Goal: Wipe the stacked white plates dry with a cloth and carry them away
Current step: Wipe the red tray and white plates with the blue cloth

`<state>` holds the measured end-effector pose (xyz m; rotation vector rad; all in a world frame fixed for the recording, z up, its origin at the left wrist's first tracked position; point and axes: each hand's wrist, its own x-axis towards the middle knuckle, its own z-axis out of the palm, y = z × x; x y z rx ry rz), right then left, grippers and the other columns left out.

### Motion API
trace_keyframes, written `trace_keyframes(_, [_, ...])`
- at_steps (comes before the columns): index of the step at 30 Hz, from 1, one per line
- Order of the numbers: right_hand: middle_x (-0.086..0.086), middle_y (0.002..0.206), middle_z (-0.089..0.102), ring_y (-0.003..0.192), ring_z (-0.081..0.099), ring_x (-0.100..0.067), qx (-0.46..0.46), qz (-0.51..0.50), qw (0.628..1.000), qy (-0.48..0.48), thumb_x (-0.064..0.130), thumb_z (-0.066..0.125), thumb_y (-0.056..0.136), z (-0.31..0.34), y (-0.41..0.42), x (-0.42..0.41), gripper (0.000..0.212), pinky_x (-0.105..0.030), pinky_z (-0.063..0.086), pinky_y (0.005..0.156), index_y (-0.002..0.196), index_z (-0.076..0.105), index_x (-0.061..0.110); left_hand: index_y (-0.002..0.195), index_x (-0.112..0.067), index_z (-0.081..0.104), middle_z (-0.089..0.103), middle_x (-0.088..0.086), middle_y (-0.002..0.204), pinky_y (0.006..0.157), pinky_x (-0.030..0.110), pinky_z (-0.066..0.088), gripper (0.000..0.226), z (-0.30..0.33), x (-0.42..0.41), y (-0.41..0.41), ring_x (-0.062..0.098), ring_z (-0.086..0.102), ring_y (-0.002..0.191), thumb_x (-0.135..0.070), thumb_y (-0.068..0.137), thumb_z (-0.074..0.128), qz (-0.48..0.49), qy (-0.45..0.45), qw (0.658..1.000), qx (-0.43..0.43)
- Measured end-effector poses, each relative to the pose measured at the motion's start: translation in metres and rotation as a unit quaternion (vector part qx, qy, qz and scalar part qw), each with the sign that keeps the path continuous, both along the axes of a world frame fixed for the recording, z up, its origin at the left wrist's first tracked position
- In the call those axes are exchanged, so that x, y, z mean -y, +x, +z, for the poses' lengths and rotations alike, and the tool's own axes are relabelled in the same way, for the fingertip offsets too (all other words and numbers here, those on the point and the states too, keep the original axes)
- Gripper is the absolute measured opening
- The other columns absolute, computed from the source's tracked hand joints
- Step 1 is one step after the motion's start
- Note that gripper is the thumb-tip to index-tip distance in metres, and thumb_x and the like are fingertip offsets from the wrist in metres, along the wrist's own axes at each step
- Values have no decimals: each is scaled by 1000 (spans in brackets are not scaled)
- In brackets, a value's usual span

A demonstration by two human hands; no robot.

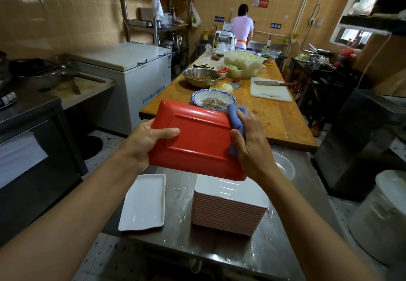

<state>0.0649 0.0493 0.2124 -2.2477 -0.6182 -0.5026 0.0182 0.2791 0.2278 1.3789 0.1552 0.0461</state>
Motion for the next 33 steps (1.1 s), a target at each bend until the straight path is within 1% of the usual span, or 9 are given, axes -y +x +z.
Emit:
trace_keyframes(2, [-4,158,14,145,9,-11,-2,11,1000,-20,48,26,93,-10,-9,6,63,-25,12,116,147,26,17,109,-20,63,71,13,101,69,43,57,53,-6,3,0,33,67,89,-17,57,72,9,-36,999,-39])
trace_keyframes(5, [5,157,6,144,7,-6,12,32,998,-44,55,18,91,-29,-25,16,65,-21,11,116,148,15,24,104,-20,64,73,12,91,66,43,58,42,-12,6,-1,31,69,79,-14,63,72,30,-71,993,-94])
trace_keyframes(8, [-1,157,12,145,14,-16,29,29,998,-43,41,26,93,-43,-37,16,58,-35,20,117,147,21,20,91,-16,63,72,9,66,44,37,56,17,-14,10,-2,25,69,54,-16,77,71,64,-101,982,-150])
trace_keyframes(11, [-7,152,17,143,15,-23,85,-15,994,-69,30,34,88,-52,-46,-2,59,-42,17,116,143,34,8,87,-16,59,70,8,58,42,37,52,13,-15,20,-4,23,67,47,-22,81,70,82,-130,973,-170])
trace_keyframes(16, [-14,155,19,146,8,-26,93,32,991,-94,24,40,86,-60,-70,-61,64,-42,7,118,146,30,6,77,-11,55,70,11,61,56,40,47,27,-15,39,-12,24,64,60,-33,92,55,71,-193,963,-172])
trace_keyframes(21, [-10,156,22,146,10,-25,109,74,985,-109,22,41,89,-61,-79,-99,60,-46,13,117,147,30,10,91,-1,58,64,14,87,95,36,45,46,-20,25,-15,23,60,85,-45,94,46,62,-276,945,-163])
trace_keyframes(25, [-7,154,26,146,15,-22,128,78,979,-139,28,36,93,-60,-63,-91,55,-46,13,116,146,34,13,87,-5,62,68,15,79,61,44,52,34,-26,8,-22,28,65,73,-35,95,49,106,-237,955,-146])
trace_keyframes(29, [-5,152,33,144,20,-18,86,36,988,-122,33,28,90,-53,-38,-79,57,-41,8,117,143,38,16,115,-13,56,65,17,108,65,49,48,29,-33,-9,-29,33,63,92,-31,93,54,138,-223,957,-125])
trace_keyframes(33, [-5,153,30,144,19,-16,8,23,997,-79,30,25,92,-50,-16,-70,55,-36,9,119,143,38,13,103,-16,60,73,9,89,61,44,52,14,-42,-24,-39,27,68,82,-24,91,57,142,-210,961,-112])
